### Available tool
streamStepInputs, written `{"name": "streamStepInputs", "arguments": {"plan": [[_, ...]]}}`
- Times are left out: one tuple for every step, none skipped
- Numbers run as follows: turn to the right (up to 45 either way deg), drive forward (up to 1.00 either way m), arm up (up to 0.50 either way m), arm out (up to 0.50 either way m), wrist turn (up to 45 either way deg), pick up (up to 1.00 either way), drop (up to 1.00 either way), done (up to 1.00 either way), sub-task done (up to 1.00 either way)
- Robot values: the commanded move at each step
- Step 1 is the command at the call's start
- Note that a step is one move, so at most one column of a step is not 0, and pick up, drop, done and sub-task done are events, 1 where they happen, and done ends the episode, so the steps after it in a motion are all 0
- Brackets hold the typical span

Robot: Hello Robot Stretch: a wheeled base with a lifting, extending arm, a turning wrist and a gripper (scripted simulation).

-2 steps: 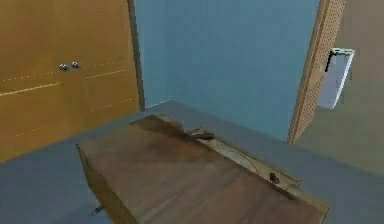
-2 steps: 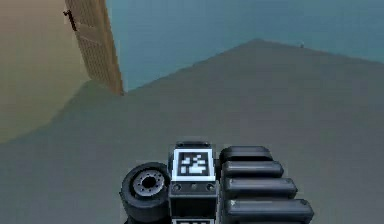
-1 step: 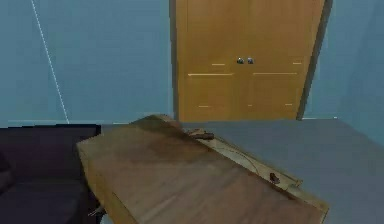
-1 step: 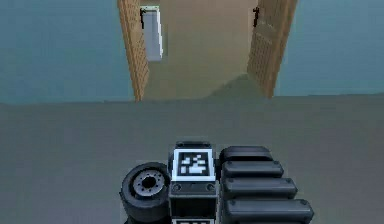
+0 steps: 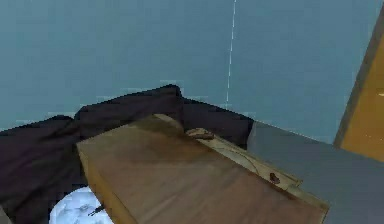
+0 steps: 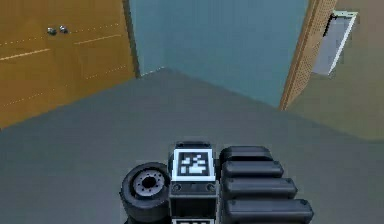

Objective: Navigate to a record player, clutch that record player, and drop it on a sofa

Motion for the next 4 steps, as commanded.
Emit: {"name": "streamStepInputs", "arguments": {"plan": [[-30.0, 0.00, 0.00, 0.00, 0.0, 0.00, 0.00, 0.00, 0.00], [45.0, 0.00, 0.00, 0.00, 0.0, 0.00, 0.00, 0.00, 0.00], [45.0, 0.00, 0.00, 0.00, 0.0, 0.00, 0.00, 0.00, 0.00], [45.0, 0.00, 0.00, 0.00, 0.0, 0.00, 0.00, 0.00, 0.00]]}}
